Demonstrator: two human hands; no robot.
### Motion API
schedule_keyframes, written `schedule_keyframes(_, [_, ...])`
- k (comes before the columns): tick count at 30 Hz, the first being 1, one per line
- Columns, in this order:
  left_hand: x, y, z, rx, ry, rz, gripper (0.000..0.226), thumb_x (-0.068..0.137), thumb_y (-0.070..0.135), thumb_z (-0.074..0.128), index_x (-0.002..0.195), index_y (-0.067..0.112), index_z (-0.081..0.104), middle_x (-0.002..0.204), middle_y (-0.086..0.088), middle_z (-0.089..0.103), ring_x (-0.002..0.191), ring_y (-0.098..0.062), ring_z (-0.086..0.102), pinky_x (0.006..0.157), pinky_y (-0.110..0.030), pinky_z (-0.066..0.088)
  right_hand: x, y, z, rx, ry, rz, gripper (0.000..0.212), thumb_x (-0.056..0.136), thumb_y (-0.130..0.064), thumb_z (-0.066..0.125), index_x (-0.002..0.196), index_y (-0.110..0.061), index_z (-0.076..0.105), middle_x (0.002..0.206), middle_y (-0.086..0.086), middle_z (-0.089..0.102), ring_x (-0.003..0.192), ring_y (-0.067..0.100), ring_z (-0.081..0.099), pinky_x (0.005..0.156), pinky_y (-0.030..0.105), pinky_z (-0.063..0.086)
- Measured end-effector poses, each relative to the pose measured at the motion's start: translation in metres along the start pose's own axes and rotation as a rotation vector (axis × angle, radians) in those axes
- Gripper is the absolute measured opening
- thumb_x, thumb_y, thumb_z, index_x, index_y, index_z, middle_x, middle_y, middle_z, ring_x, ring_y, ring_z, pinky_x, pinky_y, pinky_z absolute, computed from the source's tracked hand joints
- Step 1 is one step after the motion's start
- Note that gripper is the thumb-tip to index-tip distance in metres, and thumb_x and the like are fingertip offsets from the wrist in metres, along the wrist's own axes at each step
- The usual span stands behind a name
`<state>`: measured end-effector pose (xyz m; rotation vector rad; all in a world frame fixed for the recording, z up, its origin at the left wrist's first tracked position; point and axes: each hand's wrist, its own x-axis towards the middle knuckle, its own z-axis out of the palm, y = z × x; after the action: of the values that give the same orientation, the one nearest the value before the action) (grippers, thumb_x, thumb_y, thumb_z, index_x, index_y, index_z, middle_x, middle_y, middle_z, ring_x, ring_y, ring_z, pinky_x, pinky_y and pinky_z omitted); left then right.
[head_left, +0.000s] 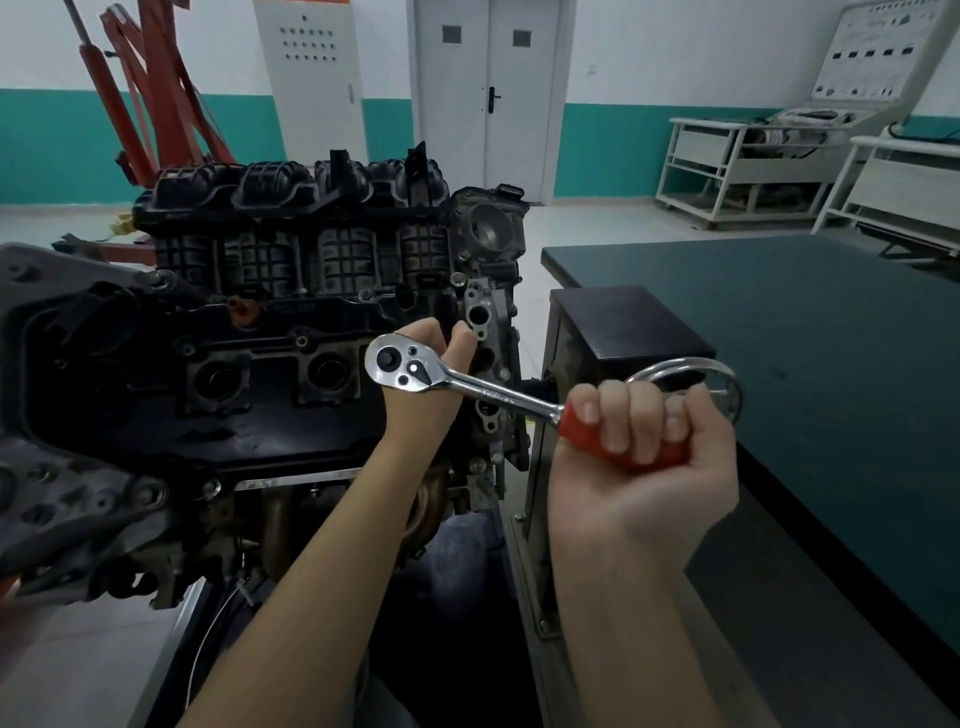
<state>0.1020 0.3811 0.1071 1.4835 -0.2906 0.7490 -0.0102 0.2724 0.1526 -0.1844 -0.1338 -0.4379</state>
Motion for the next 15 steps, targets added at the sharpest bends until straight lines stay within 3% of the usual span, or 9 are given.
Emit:
schedule_keyframes(5, [0.003,0.002,-0.001,0.006,0.026,-0.019,0.044,0.079,0.014,0.056,0.046,0.003,0.029,0.043,0.007,0.026,0.039,-0.003,0.021,0.043,-0.019,0.019,0.025,-0.004,0.016,-0.083,-0.131,0.063,0.035,0.081,-0.014,0.043,0.049,-0.019,0.031,0.039,-0.006,0.023,0.036,0.011,0.022,0.044,0.020,0.029])
schedule_keyframes(8, [0.005,-0.008,-0.003,0.054,0.027,-0.070,0.046,0.084,0.017,0.060,0.048,0.019,0.030,0.036,0.014,0.034,0.039,-0.002,0.029,0.046,-0.014,0.024,0.059,-0.004,0.043,-0.203,-0.223,0.195,0.039,0.084,-0.011,0.042,0.048,-0.019,0.033,0.038,-0.007,0.025,0.035,0.010,0.021,0.042,0.018,0.028])
schedule_keyframes(10, [0.003,-0.007,-0.002,0.091,-0.015,-0.165,0.036,0.077,0.037,0.061,0.050,0.034,0.038,0.039,0.017,0.044,0.044,-0.001,0.034,0.048,-0.012,0.029,0.077,-0.002,0.059,-0.278,-0.246,0.280,0.041,0.089,-0.010,0.041,0.050,-0.018,0.033,0.038,-0.007,0.025,0.034,0.009,0.022,0.041,0.018,0.028])
schedule_keyframes(11, [0.004,-0.007,-0.002,0.070,-0.021,-0.160,0.033,0.069,0.044,0.059,0.046,0.032,0.038,0.040,0.015,0.042,0.044,-0.003,0.032,0.049,-0.015,0.028,0.082,-0.001,0.065,-0.299,-0.251,0.311,0.040,0.091,-0.010,0.040,0.052,-0.018,0.033,0.038,-0.007,0.025,0.034,0.009,0.021,0.040,0.018,0.028])
schedule_keyframes(13, [0.004,-0.005,-0.002,0.015,-0.023,-0.082,0.031,0.064,0.043,0.055,0.047,0.027,0.033,0.041,0.014,0.034,0.041,-0.003,0.028,0.048,-0.017,0.024,0.083,0.002,0.067,-0.287,-0.226,0.319,0.039,0.092,-0.010,0.041,0.055,-0.017,0.032,0.038,-0.007,0.025,0.034,0.008,0.021,0.039,0.017,0.027])
schedule_keyframes(15, [0.004,-0.004,0.000,-0.002,-0.030,-0.027,0.039,0.072,0.033,0.058,0.051,0.020,0.028,0.041,0.015,0.030,0.040,-0.003,0.025,0.047,-0.016,0.021,0.072,0.001,0.057,-0.229,-0.176,0.246,0.039,0.091,-0.010,0.042,0.054,-0.018,0.032,0.039,-0.007,0.025,0.035,0.009,0.020,0.040,0.017,0.025])
